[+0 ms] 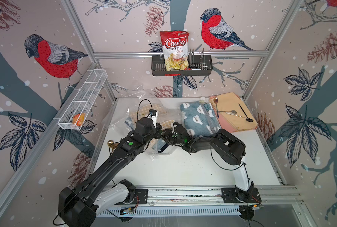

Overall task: Take the blanket out of the vacuum bag
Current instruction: Take out the blanket from the vacuum bag.

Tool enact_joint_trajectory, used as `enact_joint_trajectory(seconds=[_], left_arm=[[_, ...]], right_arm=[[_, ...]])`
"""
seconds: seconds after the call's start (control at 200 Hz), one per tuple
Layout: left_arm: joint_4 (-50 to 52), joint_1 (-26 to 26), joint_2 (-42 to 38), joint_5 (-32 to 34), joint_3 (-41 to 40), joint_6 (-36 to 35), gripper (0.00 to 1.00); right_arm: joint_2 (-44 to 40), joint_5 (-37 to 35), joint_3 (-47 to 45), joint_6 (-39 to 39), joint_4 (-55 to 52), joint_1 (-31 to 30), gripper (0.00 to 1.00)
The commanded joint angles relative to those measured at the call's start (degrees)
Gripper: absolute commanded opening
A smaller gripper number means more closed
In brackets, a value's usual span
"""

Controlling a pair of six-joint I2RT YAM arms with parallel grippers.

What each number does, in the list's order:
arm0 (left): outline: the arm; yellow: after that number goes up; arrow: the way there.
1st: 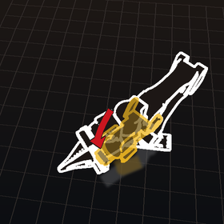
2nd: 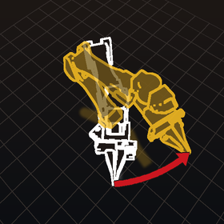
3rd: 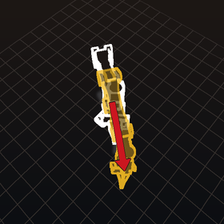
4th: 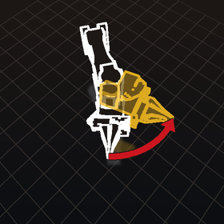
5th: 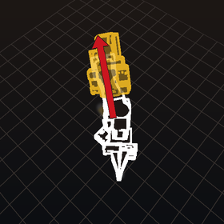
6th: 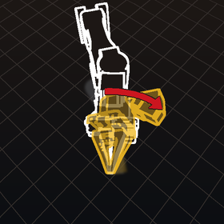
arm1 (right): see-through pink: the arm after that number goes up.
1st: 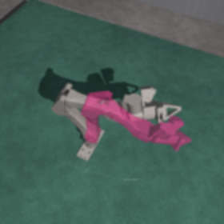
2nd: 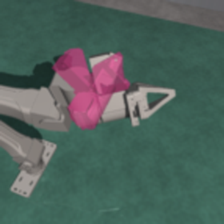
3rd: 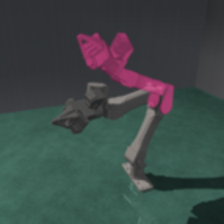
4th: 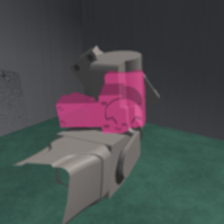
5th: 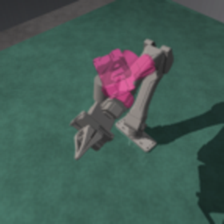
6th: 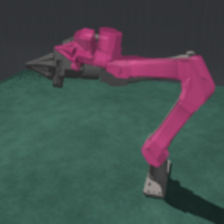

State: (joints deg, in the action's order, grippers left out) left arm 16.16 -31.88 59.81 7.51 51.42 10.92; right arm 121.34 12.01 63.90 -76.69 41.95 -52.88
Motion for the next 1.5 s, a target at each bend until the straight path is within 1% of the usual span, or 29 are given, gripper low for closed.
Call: enact_joint_trajectory(seconds=[0.0,0.315,0.435,0.57,0.625,0.88,0.991,1.056,1.126,1.266,1.336,1.431,1.496], left_arm=[[-0.88,-0.03,0.09,-0.43,0.08,-0.33,0.0],[-0.91,-0.07,0.17,-0.38,0.05,-0.39,0.0],[-0.81,-0.08,0.3,-0.56,0.04,-0.46,0.0],[-0.82,-0.09,0.35,-0.65,0.07,-0.4,0.0],[-0.82,-0.06,0.39,-0.61,0.09,-0.41,0.0],[-0.87,-0.1,0.34,-0.65,0.04,-0.41,0.0],[-0.91,-0.03,0.39,-0.81,0.15,-0.45,0.0],[-0.83,-0.15,0.41,-0.68,0.03,-0.46,0.0],[-0.8,-0.07,0.34,-0.61,0.05,-0.38,0.0],[-0.97,-0.04,0.17,-0.63,0.01,-0.3,0.0],[-1.0,-0.13,0.38,-0.78,0.01,-0.36,0.0],[-0.9,-0.18,0.48,-0.84,0.08,-0.35,0.0],[-0.89,-0.18,0.4,-0.81,0.06,-0.3,0.0]], right_arm=[[-0.04,-0.05,0.51,0.18,2.07,0.15,0.51],[-2.6,0.92,2.89,2.61,2.42,-0.35,0.42],[-1.28,1.73,5.25,3.5,0.15,-0.11,0.42],[-0.12,2.47,3.56,1.41,1.71,0.15,0.41],[-0.13,2.46,2.71,0.9,2.28,0.09,0.43],[0.45,2.44,0.87,-1.28,2.85,0.01,0.56],[1.86,1.95,2.22,-2.48,3.78,0.26,0.58],[2.35,0.35,3.87,-1.59,1.95,0.32,0.56],[2.74,-0.6,4.36,-1.71,3.36,0.49,0.54],[3.36,-3.52,6.45,-1.7,1.64,0.28,0.51],[4.77,-3.65,8.59,-2.03,-0.44,0.28,0.5],[6.28,-4.54,9.34,-3.39,0.57,0.0,0.49],[7.01,-4.99,10.62,-3.11,-0.61,-0.19,0.47]])
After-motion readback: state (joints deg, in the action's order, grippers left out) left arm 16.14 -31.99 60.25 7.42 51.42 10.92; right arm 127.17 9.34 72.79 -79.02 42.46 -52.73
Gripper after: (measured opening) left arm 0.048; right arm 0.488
